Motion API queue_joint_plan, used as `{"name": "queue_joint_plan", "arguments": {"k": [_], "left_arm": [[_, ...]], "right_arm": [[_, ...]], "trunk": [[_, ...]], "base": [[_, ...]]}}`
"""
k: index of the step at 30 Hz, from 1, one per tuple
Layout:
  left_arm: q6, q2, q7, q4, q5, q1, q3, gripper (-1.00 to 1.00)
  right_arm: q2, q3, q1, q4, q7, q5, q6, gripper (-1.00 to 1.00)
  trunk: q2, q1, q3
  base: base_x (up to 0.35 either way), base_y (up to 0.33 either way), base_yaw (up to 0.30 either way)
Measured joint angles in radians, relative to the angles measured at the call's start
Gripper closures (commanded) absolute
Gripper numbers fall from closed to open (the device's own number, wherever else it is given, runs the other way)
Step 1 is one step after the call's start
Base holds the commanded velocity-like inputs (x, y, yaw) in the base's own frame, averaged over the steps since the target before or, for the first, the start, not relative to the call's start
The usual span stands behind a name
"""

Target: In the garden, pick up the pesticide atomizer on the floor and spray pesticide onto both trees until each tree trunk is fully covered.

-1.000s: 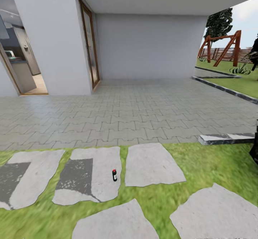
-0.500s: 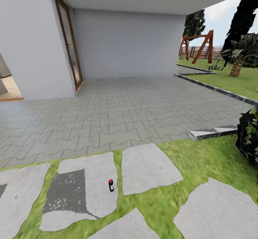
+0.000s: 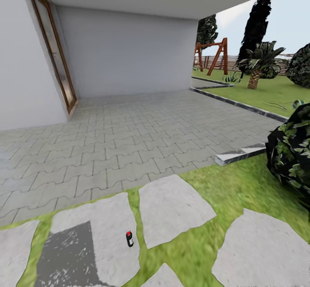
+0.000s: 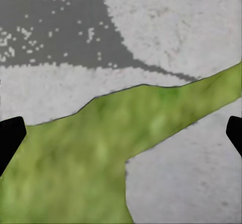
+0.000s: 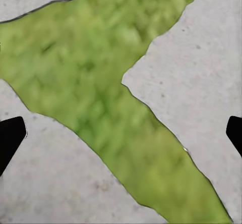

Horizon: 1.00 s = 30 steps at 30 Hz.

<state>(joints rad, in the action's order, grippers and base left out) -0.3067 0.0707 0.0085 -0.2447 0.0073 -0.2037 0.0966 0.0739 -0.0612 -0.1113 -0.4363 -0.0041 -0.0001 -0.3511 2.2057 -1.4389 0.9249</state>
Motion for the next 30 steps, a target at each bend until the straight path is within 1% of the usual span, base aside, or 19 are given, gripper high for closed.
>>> {"name": "queue_joint_plan", "arguments": {"k": [6,10,24,27,29,30], "left_arm": [[0.000,0.000,0.000,0.000,0.000,0.000,0.000,-1.00],[0.000,0.000,-0.001,0.000,0.000,0.000,0.000,-1.00],[0.002,-0.002,0.000,-0.012,0.002,-0.007,0.001,-1.00],[0.004,-0.009,0.000,-0.024,0.002,-0.033,0.000,-1.00],[0.010,-0.015,0.000,-0.038,0.000,-0.084,-0.001,-1.00],[0.011,-0.015,0.000,-0.039,-0.001,-0.101,-0.001,-1.00]], "right_arm": [[0.000,0.000,0.000,0.000,0.000,0.000,0.000,-1.00],[0.000,0.000,0.000,0.000,0.000,0.000,0.000,-1.00],[0.000,-0.002,0.000,-0.001,0.000,0.001,-0.001,-1.00],[0.001,-0.005,0.000,-0.001,0.000,0.000,-0.001,-1.00],[0.001,-0.006,0.000,-0.002,0.000,0.000,-0.001,-1.00],[0.001,-0.006,0.000,-0.002,0.000,0.000,-0.001,-1.00]], "trunk": [[0.000,0.000,0.000],[0.000,0.000,0.000],[0.000,0.000,0.000],[0.000,0.000,0.000],[0.000,0.000,0.000],[0.000,0.000,0.000]], "base": [[0.104,0.282,-0.294],[0.019,0.089,-0.264],[0.001,0.003,-0.016],[0.000,0.000,0.000],[0.000,0.000,0.000],[0.000,0.000,0.000]]}}
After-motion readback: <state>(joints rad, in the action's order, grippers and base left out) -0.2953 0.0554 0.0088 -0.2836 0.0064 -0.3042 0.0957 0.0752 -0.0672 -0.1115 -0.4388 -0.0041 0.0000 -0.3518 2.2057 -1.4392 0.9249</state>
